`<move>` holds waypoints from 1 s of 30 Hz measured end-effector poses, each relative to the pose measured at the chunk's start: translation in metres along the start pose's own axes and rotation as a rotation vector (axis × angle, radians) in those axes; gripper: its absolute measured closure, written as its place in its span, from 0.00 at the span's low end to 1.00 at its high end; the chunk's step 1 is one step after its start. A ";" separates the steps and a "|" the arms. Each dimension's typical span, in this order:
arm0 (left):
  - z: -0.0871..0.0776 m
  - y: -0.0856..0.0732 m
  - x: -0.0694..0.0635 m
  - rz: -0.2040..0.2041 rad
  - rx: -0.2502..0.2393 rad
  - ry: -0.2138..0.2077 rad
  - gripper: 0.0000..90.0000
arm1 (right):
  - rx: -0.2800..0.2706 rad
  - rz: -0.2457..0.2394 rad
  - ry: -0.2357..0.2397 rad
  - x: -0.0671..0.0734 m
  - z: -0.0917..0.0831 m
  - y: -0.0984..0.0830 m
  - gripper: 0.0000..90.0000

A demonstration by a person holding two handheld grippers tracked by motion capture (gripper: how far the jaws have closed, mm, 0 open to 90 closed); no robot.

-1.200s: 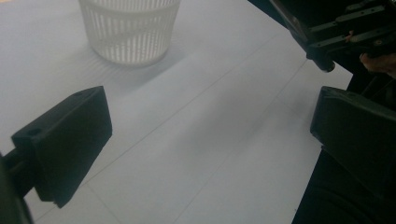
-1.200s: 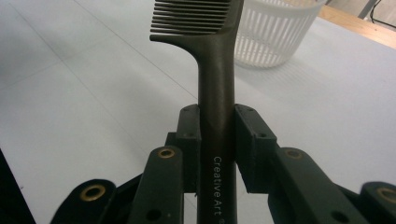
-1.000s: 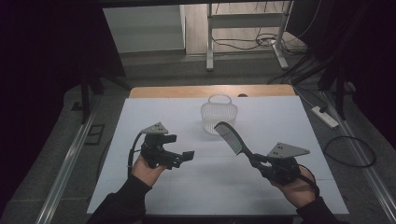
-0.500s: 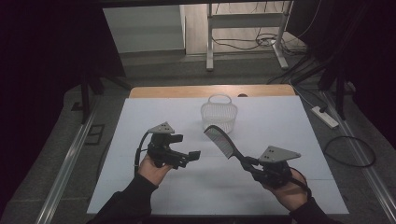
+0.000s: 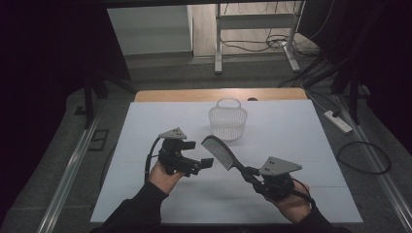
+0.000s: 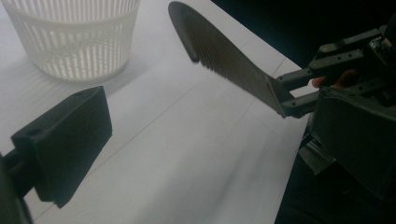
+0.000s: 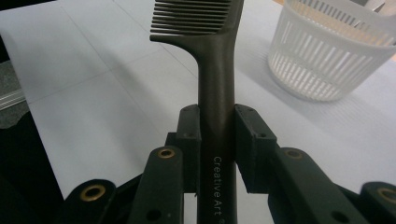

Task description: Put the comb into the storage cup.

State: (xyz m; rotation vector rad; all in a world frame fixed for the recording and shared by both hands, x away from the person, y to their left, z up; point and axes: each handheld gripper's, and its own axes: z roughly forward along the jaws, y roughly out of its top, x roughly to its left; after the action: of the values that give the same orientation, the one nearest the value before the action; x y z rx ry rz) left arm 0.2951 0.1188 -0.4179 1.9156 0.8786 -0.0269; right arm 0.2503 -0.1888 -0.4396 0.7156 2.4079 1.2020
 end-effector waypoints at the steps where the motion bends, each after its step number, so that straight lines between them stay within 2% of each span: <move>1: 0.000 0.000 0.000 -0.003 -0.002 -0.005 0.00 | 0.001 -0.002 0.001 0.001 0.000 0.000 0.80; 5: 0.002 0.000 0.000 -0.016 -0.004 -0.015 0.00 | -0.002 -0.013 0.009 0.006 0.002 0.001 0.80; 17: 0.006 0.001 -0.002 -0.015 0.023 -0.016 0.00 | -0.020 -0.056 0.023 0.022 0.007 0.004 0.80; 24: 0.006 0.001 -0.003 -0.023 0.027 -0.021 0.00 | -0.023 -0.081 0.014 0.027 0.008 0.004 0.80; 26: 0.005 0.001 -0.003 -0.020 0.029 -0.032 0.08 | -0.023 -0.089 0.010 0.028 0.008 0.004 0.80; 30: 0.003 0.000 -0.001 -0.035 0.025 -0.069 0.31 | -0.025 -0.097 0.003 0.028 0.008 0.004 0.80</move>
State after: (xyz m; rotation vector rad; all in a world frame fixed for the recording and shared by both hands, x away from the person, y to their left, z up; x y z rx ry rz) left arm 0.2952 0.1157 -0.4190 1.9113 0.8690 -0.1246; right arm 0.2328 -0.1653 -0.4435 0.5833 2.3960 1.1925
